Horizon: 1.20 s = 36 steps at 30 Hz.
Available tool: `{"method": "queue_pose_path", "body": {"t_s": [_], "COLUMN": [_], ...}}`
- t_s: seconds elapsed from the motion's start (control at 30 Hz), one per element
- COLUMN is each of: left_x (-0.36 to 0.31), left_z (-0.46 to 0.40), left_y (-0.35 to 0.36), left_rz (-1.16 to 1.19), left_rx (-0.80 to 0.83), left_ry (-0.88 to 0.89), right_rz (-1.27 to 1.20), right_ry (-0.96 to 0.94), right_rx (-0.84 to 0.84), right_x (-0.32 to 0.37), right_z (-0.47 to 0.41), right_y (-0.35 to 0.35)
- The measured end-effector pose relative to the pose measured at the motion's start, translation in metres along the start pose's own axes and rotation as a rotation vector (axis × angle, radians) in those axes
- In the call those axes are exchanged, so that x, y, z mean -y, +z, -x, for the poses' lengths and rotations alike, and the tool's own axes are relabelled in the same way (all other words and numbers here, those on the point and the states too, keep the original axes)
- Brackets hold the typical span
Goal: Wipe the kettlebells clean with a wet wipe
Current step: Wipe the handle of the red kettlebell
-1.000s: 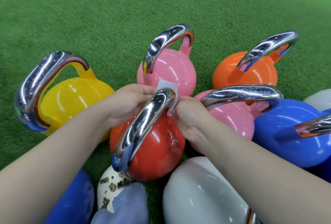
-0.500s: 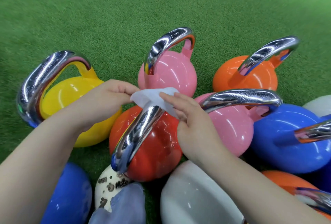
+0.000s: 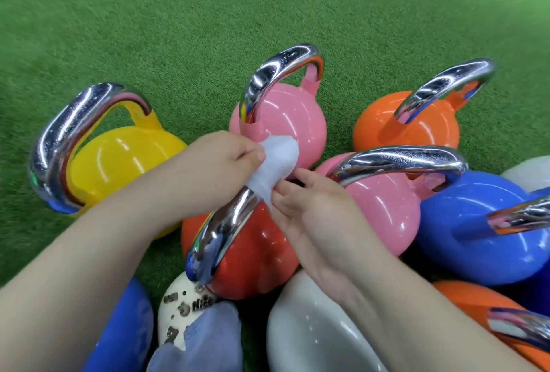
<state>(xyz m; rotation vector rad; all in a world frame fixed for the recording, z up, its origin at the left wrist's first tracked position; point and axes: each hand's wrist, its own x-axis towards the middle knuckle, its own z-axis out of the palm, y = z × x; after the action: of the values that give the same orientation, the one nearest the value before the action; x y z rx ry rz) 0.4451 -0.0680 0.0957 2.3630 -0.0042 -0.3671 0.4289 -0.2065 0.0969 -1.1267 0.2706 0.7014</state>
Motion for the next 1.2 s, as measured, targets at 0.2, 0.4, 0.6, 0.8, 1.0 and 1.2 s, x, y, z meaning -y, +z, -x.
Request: {"method": "queue_pose_path", "body": {"t_s": [0.2,0.4,0.6,0.8,1.0,1.2], "left_x": [0.007,-0.005,-0.002,0.011,0.03,0.04], "left_z": [-0.021,-0.044,-0.061,-0.071,-0.058,-0.044], "left_y": [0.002,0.005,0.002,0.019,0.017,0.015], "left_rz": [0.447,0.501,0.515,0.362,0.558,0.842], "left_rx": [0.081,0.138,0.257,0.193,0.238,0.405], "left_ry": [-0.153,-0.199,-0.276,-0.31,-0.328,-0.327], "right_rz": [-0.443,-0.707,-0.663,-0.62,0.059,0.713], "right_ry": [0.274,0.454,0.47,0.47,0.345,0.141], "right_rx": [0.07,0.0,-0.19,-0.202,-0.27,-0.328], "right_x": [0.026,0.042,0.044,0.04,-0.008,-0.031], "right_z": [-0.028,-0.055,-0.069,-0.076,-0.078,-0.09], "right_y": [-0.014,-0.024,-0.016,-0.014,-0.038,-0.047]}}
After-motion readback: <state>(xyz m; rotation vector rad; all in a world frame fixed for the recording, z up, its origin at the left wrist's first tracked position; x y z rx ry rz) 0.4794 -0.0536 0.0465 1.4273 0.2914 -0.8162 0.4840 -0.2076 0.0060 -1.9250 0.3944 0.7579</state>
